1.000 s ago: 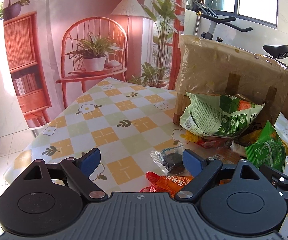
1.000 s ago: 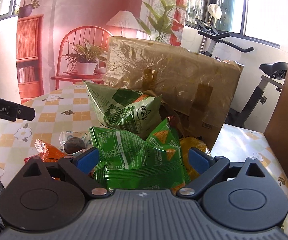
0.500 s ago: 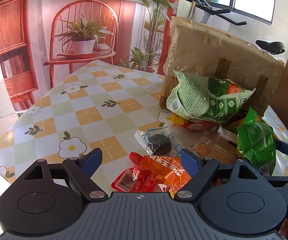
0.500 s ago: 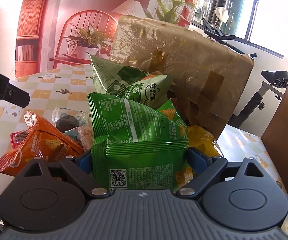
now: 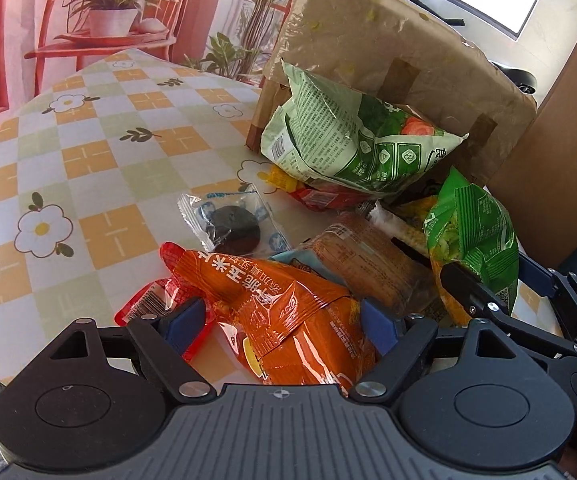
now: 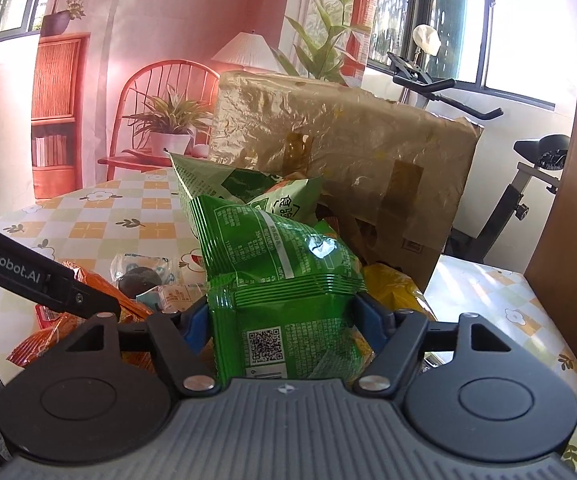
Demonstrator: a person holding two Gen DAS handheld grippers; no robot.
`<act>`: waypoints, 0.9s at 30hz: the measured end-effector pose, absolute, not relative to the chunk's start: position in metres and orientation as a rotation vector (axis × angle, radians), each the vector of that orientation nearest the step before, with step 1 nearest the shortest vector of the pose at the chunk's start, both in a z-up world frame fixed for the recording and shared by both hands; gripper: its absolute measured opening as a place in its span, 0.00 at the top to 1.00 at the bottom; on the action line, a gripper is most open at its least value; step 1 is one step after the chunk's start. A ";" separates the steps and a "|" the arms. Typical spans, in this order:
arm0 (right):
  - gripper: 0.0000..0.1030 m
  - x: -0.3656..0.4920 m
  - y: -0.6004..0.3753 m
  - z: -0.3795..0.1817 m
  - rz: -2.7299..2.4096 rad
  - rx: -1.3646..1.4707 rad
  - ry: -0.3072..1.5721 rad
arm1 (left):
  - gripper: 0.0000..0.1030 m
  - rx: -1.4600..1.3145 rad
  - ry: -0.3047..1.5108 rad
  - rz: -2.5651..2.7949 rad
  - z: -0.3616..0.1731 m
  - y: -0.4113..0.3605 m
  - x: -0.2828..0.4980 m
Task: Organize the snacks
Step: 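Grasp the green chip bag with the right gripper while the left grasps the orange bag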
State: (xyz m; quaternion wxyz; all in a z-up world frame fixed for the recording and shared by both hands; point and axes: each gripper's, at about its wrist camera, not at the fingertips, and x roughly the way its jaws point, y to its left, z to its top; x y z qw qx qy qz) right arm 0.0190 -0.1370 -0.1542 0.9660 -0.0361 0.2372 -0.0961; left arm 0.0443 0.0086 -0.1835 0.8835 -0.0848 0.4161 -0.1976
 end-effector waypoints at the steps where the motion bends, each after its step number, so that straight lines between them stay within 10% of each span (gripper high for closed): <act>1: 0.30 0.019 -0.137 -0.154 -0.195 -0.070 0.478 | 0.17 -0.191 0.877 -0.413 -0.186 0.008 0.047; 18: 0.30 0.015 -0.141 -0.153 -0.200 -0.033 0.477 | 0.15 -0.179 0.975 -0.419 -0.213 -0.010 0.063; 23: 0.33 0.014 -0.142 -0.151 -0.205 -0.027 0.474 | 0.48 -0.121 0.908 -0.441 -0.199 -0.010 0.054; 27: 0.36 0.011 -0.143 -0.148 -0.213 -0.019 0.460 | 0.49 -0.080 0.815 -0.416 -0.181 -0.005 0.040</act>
